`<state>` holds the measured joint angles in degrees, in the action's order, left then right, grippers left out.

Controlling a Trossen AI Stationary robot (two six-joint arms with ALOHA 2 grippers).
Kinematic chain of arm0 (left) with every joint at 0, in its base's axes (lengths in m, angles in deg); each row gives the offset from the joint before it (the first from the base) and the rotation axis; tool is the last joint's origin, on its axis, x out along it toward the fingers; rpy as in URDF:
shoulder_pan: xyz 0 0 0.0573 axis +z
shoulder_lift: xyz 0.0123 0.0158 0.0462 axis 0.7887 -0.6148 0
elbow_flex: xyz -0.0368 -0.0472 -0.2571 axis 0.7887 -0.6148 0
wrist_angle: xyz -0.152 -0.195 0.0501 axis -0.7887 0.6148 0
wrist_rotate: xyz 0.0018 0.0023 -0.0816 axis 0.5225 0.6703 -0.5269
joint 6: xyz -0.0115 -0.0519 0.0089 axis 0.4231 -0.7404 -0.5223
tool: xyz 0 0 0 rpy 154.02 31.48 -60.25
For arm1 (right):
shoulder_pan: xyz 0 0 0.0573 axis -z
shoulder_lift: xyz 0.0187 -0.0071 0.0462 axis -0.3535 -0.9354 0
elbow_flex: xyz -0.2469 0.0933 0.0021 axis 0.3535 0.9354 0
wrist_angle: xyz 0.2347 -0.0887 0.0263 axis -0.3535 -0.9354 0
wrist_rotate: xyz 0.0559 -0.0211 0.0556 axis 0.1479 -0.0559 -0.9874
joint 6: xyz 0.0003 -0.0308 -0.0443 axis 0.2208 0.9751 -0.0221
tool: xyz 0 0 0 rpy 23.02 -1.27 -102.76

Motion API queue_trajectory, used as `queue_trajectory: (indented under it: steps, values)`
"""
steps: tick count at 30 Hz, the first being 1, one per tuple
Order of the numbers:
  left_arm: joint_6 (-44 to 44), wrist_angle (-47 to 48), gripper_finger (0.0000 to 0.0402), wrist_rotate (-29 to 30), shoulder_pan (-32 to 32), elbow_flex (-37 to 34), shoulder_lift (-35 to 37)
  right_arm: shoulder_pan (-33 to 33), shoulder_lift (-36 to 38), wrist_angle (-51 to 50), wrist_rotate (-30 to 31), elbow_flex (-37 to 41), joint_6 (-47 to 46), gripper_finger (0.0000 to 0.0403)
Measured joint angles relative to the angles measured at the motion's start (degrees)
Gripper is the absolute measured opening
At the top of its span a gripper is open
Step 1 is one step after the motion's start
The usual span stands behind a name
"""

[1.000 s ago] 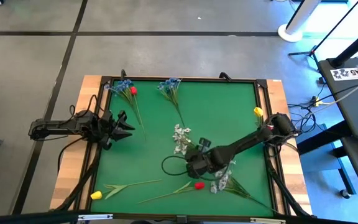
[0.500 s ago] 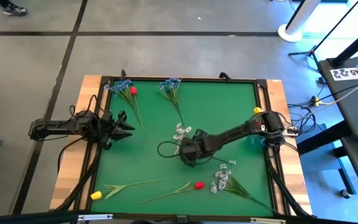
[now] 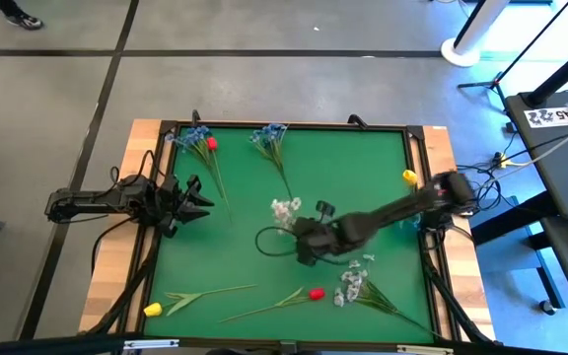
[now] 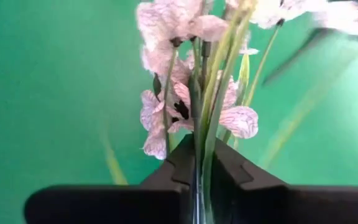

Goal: Sort flowers into vase by color
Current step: Put the top white flower into the blue vase

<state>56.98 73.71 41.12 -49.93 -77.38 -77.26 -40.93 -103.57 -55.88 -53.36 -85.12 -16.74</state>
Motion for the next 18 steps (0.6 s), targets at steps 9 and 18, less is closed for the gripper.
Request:
queue_trajectory:
  steps: [9,18]
  values:
    - [0.00,0.01,0.0133,0.00,0.00,-0.02,0.00,-13.10,17.67,1.85,24.45,-0.06,4.61,0.0015]
    - [0.00,0.02,0.0133,0.18,-0.02,-0.02,0.00,-12.10,24.10,12.35,22.74,-0.08,17.81,0.0010]
